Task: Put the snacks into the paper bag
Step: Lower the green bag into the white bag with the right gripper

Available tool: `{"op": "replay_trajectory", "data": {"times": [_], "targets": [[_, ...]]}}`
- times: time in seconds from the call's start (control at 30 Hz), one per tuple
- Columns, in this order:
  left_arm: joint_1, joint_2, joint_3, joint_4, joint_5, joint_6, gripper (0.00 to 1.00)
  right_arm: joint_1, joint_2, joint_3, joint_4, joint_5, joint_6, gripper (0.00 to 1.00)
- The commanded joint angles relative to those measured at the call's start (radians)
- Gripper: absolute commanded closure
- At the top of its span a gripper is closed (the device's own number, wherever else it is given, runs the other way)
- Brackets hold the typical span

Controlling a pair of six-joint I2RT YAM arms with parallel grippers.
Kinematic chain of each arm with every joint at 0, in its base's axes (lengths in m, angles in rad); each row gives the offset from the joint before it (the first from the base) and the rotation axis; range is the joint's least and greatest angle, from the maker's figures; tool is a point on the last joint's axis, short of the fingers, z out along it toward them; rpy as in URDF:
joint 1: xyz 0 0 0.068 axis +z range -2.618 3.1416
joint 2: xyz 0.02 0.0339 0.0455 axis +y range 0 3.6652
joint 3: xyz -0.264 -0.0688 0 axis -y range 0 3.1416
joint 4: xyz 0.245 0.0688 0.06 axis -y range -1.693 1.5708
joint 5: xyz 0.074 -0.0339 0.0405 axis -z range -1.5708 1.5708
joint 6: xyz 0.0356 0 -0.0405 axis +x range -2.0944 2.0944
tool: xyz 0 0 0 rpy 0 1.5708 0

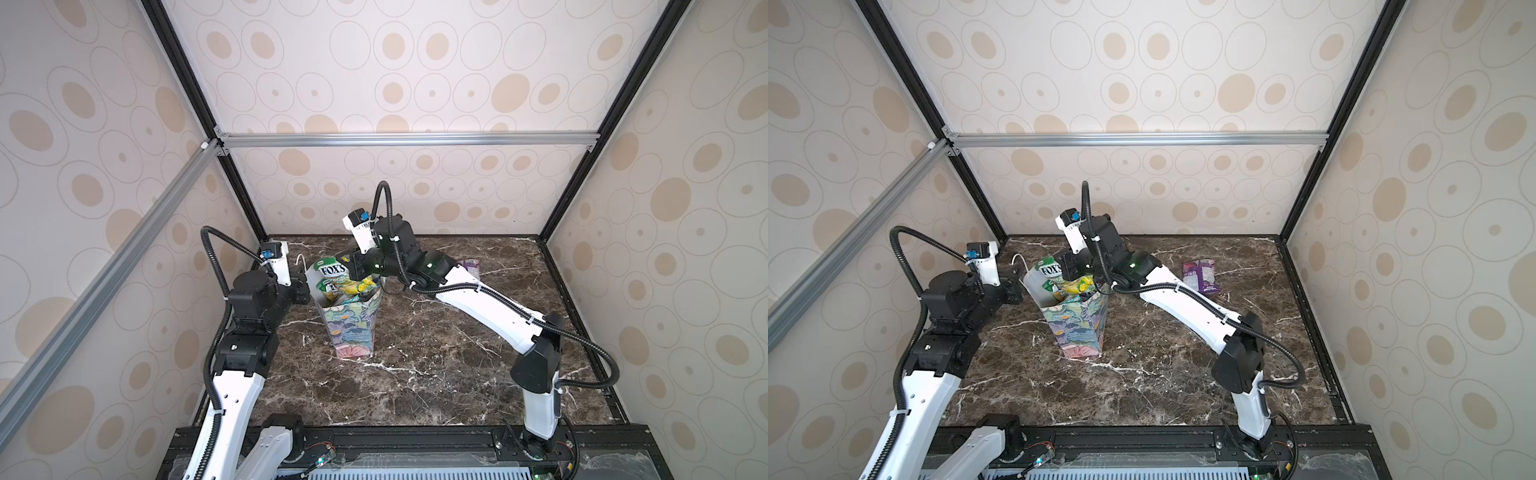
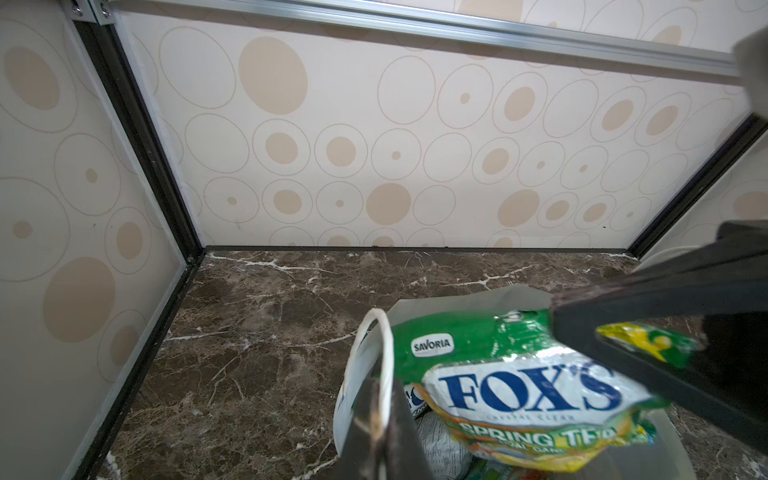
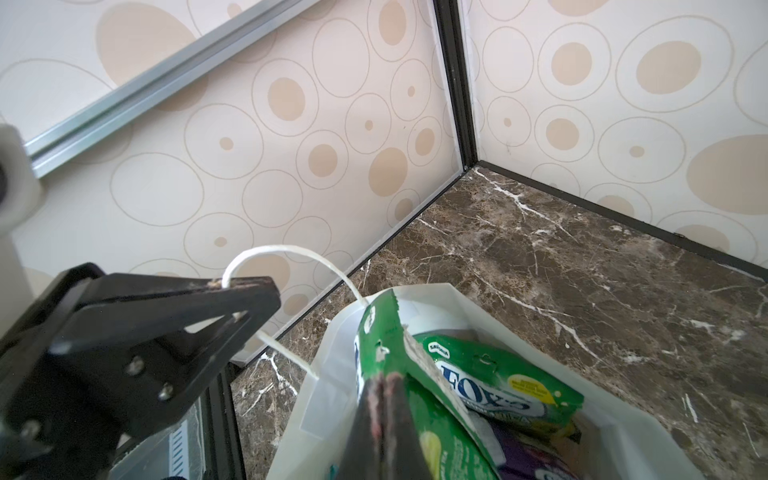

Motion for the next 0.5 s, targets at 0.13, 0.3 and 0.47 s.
{"op": "replay_trajectory", "data": {"times": [0.13,0.3,0.47], "targets": [[0.004,-0.02,0.017,0.045,-0.01,0.008,0.94,0.009,-0.074,-0.063,0.102,-0.101,0.152,1.0],[0.005,-0.021,0.016,0.044,-0.012,0.008,0.94,0.006,-0.019,-0.02,0.009,-0.021,0.106,1.0],[0.004,-0.023,0.016,0.045,-0.01,0.008,0.94,-0.004,0.082,0.068,-0.085,0.035,0.049,1.0]]}}
